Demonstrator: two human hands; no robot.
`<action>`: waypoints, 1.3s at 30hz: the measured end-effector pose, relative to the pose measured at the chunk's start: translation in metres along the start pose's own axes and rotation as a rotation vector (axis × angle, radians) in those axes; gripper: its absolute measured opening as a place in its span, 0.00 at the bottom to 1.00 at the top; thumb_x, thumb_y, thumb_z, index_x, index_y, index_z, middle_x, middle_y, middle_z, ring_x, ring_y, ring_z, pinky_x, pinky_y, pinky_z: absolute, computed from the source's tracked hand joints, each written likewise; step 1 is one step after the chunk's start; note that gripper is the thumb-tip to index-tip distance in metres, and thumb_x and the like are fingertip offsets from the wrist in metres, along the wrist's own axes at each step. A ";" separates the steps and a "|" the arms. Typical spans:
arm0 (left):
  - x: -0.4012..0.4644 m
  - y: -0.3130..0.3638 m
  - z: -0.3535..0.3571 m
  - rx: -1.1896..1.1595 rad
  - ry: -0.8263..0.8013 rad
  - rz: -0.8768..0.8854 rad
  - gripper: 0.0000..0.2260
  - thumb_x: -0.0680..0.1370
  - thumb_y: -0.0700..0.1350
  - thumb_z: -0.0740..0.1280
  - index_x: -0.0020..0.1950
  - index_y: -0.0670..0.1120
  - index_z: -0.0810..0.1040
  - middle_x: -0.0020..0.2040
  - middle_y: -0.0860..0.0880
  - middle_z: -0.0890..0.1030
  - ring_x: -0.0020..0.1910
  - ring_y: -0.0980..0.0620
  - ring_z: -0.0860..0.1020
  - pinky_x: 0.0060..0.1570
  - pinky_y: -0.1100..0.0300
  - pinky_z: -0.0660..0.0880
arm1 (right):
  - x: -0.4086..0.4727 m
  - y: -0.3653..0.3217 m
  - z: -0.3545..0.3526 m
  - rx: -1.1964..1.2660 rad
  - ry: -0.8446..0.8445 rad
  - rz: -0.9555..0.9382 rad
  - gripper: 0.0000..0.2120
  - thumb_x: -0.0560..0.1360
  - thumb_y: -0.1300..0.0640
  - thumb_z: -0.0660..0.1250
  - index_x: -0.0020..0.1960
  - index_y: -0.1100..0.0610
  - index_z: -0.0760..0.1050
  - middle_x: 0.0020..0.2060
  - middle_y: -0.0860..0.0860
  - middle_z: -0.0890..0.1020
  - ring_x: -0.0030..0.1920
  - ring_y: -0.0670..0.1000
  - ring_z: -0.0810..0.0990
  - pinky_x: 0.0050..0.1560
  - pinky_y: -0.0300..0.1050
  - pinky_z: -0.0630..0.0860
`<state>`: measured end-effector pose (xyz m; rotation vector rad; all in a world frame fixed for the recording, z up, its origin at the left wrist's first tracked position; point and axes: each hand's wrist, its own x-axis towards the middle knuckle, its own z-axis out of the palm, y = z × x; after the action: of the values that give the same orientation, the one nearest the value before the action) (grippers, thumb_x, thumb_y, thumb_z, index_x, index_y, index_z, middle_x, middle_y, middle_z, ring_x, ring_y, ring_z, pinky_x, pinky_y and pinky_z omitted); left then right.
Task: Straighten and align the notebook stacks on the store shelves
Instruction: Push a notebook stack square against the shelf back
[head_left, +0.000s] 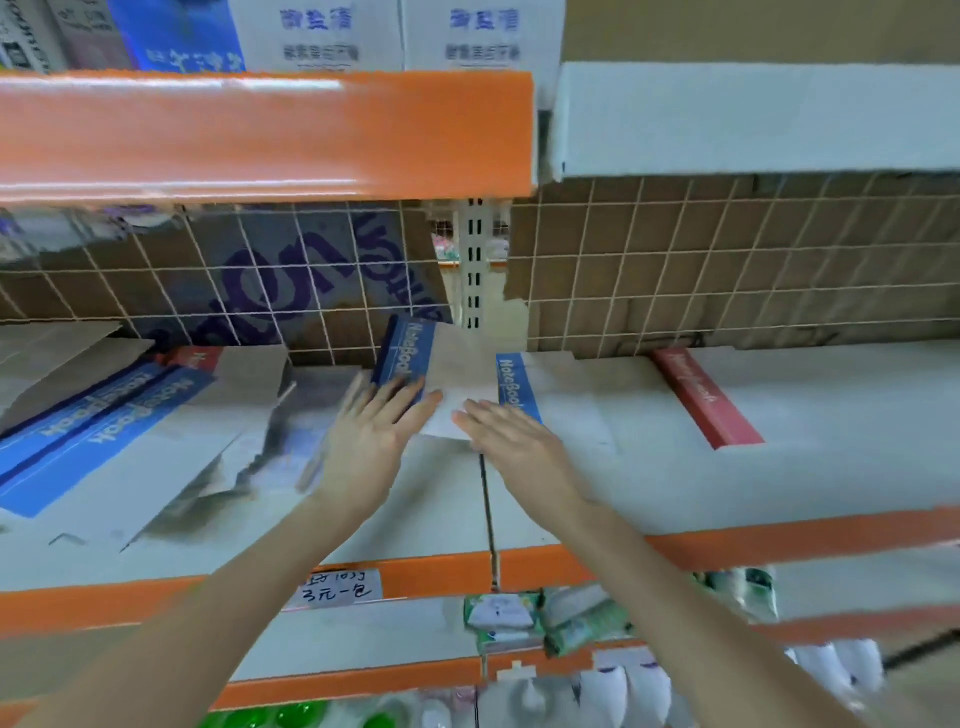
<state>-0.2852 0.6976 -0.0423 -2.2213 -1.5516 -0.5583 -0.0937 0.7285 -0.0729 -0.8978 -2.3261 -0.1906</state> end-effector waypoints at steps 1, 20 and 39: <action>0.007 0.014 0.006 -0.024 -0.009 0.011 0.33 0.53 0.19 0.70 0.57 0.37 0.81 0.55 0.36 0.81 0.52 0.34 0.80 0.48 0.35 0.74 | -0.010 0.011 -0.007 -0.023 0.005 0.006 0.24 0.65 0.71 0.74 0.60 0.61 0.79 0.57 0.57 0.81 0.57 0.56 0.81 0.56 0.59 0.75; 0.036 0.081 0.087 -0.064 -0.493 -0.157 0.27 0.79 0.62 0.50 0.76 0.55 0.54 0.77 0.50 0.55 0.76 0.51 0.51 0.73 0.52 0.43 | -0.076 0.108 -0.022 0.048 -0.247 0.547 0.20 0.80 0.51 0.60 0.71 0.49 0.69 0.74 0.53 0.64 0.74 0.49 0.60 0.72 0.44 0.47; 0.026 0.079 0.090 -0.148 -0.420 -0.263 0.24 0.81 0.57 0.53 0.75 0.51 0.59 0.75 0.48 0.62 0.75 0.54 0.55 0.73 0.55 0.41 | -0.075 0.113 -0.013 -0.078 -0.474 0.497 0.20 0.82 0.48 0.51 0.73 0.48 0.58 0.74 0.49 0.61 0.76 0.48 0.45 0.71 0.61 0.34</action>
<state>-0.1928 0.7387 -0.1113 -2.3695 -2.0948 -0.2938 0.0291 0.7682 -0.1174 -1.6725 -2.4238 0.1602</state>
